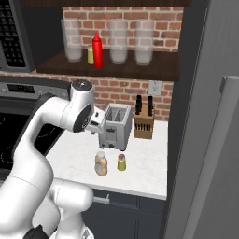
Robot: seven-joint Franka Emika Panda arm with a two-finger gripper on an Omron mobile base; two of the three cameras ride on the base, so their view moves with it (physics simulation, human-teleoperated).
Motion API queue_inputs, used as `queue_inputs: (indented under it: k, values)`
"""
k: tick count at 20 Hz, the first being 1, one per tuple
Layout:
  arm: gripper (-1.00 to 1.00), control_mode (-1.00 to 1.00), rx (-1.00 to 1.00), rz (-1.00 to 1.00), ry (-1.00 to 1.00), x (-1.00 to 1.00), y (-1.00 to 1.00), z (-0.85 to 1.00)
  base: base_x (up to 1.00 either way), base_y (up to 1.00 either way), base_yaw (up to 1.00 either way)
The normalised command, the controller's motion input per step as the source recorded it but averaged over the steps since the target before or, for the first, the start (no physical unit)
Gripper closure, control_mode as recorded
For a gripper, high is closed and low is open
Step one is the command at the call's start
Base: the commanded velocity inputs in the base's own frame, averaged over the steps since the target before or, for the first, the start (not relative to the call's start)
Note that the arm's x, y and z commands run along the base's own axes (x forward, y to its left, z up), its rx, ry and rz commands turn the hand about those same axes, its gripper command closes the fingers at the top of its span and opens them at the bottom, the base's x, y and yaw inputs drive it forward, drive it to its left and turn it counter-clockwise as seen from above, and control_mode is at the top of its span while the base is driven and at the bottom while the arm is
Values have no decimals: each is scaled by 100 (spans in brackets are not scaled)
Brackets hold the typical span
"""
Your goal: Put the shaker and condiment bottle from the counter next to their counterparts in the cabinet.
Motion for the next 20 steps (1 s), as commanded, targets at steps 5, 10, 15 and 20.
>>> queue_inputs:
  k: [5, 10, 15, 20]
  values:
    - [-100, -100, 3, 4, -5, -12, -12, -31, 0, 0, 0]
    - [-100, -100, 0, 7, -5, -2, -24, -19, 0, 0, 0]
    - [-100, -100, 0, 5, -4, -2, -19, -22, 0, 0, 0]
    - [-100, -100, 0, 5, -3, 0, -27, -7, 0, 0, 0]
